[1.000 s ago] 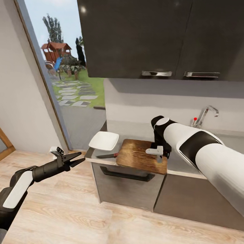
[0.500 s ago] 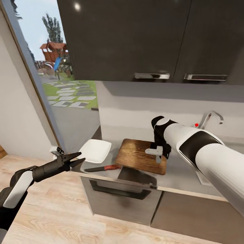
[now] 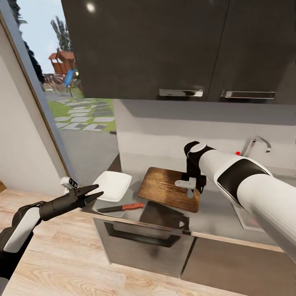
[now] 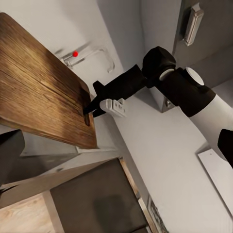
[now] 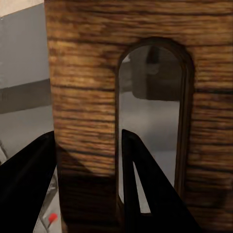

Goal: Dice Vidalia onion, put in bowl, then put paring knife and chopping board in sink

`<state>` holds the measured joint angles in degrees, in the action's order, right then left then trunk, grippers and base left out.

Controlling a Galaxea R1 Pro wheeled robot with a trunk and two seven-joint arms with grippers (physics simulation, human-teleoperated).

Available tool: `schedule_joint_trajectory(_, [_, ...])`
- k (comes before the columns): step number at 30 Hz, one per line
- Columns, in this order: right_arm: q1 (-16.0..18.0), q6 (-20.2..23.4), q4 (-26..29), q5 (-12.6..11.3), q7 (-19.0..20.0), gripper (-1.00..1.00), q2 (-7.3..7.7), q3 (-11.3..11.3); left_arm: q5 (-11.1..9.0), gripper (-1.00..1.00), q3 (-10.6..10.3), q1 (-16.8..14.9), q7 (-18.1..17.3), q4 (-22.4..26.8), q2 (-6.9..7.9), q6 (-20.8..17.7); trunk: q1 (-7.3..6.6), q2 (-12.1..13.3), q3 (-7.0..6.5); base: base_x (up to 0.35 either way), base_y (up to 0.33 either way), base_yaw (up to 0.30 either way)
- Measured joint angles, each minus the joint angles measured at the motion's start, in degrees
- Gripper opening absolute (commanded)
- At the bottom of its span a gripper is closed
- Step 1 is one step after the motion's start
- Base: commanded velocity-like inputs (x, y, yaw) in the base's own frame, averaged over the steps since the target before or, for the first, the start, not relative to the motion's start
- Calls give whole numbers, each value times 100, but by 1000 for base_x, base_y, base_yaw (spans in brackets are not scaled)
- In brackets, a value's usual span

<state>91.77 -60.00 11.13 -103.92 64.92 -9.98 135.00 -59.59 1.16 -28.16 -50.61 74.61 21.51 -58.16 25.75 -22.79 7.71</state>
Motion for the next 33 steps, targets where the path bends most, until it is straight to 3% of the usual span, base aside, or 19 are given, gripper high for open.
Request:
schedule_joint_trajectory(11, [-2, 0, 7, -6, -123, -100, 1, 0, 0, 100, 0, 0, 2, 1, -6, 2, 0, 0, -9, 0, -113, 0])
schedule_joint_trajectory(33, [-51, 0, 8, 1, -339, -100, 1, 0, 0, 100, -3, 0, 1, 1, -5, 0, -1, 0, -208, 0, 0, 0])
